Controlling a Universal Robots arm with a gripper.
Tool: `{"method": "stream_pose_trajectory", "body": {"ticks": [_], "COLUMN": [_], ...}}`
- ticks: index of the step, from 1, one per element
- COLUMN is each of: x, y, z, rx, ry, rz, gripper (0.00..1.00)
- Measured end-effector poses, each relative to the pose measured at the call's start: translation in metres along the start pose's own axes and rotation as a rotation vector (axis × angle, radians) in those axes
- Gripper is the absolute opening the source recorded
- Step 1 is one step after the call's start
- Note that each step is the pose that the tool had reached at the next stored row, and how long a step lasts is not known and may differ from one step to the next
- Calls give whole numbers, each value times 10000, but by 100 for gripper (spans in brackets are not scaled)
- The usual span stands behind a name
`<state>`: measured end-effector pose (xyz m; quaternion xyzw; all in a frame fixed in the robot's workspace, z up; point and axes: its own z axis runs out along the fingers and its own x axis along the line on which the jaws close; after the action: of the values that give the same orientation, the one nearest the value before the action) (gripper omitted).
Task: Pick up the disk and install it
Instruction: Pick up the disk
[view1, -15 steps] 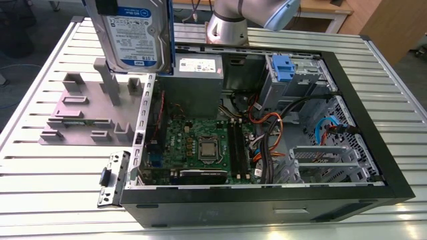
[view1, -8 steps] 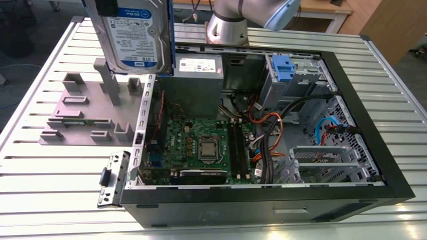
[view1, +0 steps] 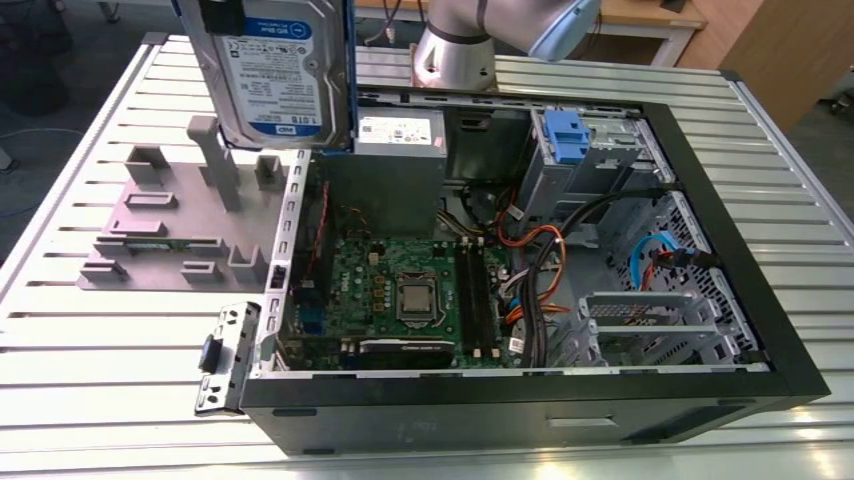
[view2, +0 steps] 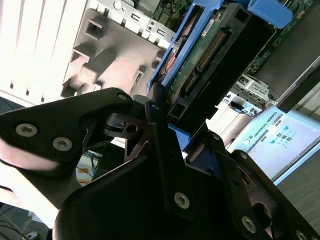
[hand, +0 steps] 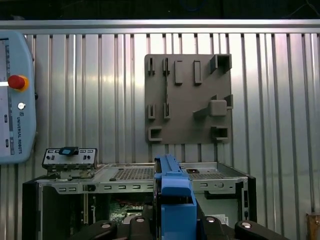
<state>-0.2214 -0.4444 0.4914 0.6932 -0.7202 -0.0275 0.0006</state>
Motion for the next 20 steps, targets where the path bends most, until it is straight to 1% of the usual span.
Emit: {"method": "stream_pose_trajectory", "body": {"ticks": [7, 20], "x": [3, 6], "y": [-59, -133], "z": [3, 8], "rx": [0, -1], "ry": [0, 0], "rz": [-1, 0], "gripper": [36, 36]}}
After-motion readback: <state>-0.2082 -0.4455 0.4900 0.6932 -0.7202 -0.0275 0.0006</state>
